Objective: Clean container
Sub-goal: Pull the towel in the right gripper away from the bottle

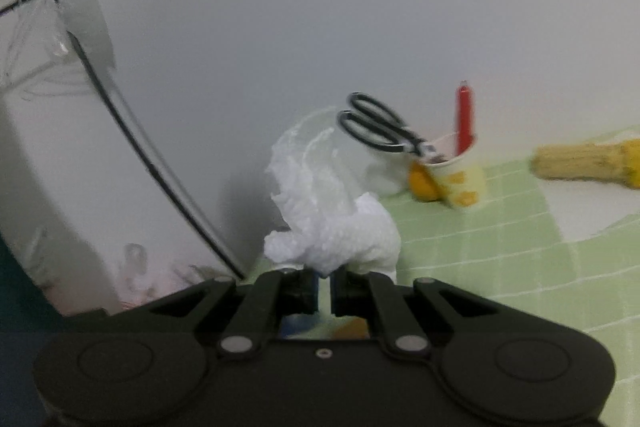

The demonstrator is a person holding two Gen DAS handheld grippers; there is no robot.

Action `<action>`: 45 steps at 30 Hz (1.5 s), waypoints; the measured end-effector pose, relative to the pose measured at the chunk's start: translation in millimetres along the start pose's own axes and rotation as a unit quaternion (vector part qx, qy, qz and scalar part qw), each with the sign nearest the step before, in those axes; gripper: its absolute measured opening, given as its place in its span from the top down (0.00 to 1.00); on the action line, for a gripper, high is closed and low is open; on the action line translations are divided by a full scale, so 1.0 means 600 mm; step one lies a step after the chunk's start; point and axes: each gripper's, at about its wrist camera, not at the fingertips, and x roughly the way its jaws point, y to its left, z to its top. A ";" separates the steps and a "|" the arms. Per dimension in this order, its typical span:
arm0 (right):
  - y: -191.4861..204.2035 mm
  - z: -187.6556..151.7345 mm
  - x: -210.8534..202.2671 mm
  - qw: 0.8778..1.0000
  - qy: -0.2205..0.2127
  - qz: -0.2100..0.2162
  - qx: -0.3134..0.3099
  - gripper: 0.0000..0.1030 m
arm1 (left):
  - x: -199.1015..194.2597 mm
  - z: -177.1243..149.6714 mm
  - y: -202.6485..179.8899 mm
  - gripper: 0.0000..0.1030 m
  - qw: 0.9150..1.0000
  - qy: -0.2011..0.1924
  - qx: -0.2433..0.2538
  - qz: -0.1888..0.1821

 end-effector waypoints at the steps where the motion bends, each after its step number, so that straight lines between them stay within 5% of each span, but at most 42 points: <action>1: -0.004 -0.003 -0.001 1.000 0.001 -0.016 -0.011 0.95 | -0.004 0.001 -0.001 0.28 1.000 -0.003 0.003 0.003; 5: -0.012 -0.026 0.002 0.990 0.019 -0.111 -0.089 0.95 | -0.027 0.011 -0.003 0.23 1.000 -0.020 0.016 0.015; 9: -0.004 -0.068 0.027 0.953 0.074 -0.196 -0.218 0.95 | -0.041 0.025 -0.002 0.23 0.999 -0.042 0.004 0.013; 12: 0.004 -0.098 0.045 0.926 0.113 -0.222 -0.284 0.94 | -0.040 0.038 -0.005 0.23 0.998 -0.053 0.006 0.014; 15: 0.005 -0.114 0.060 0.914 0.138 -0.232 -0.302 0.92 | -0.028 0.047 -0.009 0.27 0.998 -0.056 0.017 0.018; 18: 0.005 -0.123 0.064 0.911 0.146 -0.233 -0.308 0.82 | -0.023 0.054 -0.016 0.42 0.998 -0.053 0.020 0.027; 22: 0.003 -0.117 0.055 0.918 0.147 -0.219 -0.294 0.63 | -0.016 0.057 -0.008 0.71 0.999 -0.042 0.006 0.023; 26: -0.004 -0.103 0.030 0.944 0.144 -0.184 -0.235 0.55 | -0.019 0.055 -0.003 0.72 0.999 -0.039 -0.007 0.016; 34: -0.022 -0.073 -0.021 0.969 0.096 -0.181 -0.139 0.51 | -0.027 0.048 0.035 0.72 0.996 -0.035 -0.083 0.011; 45: -0.060 -0.057 -0.012 0.988 0.036 -0.141 -0.050 0.47 | -0.035 0.022 0.123 0.72 0.972 -0.029 -0.235 0.003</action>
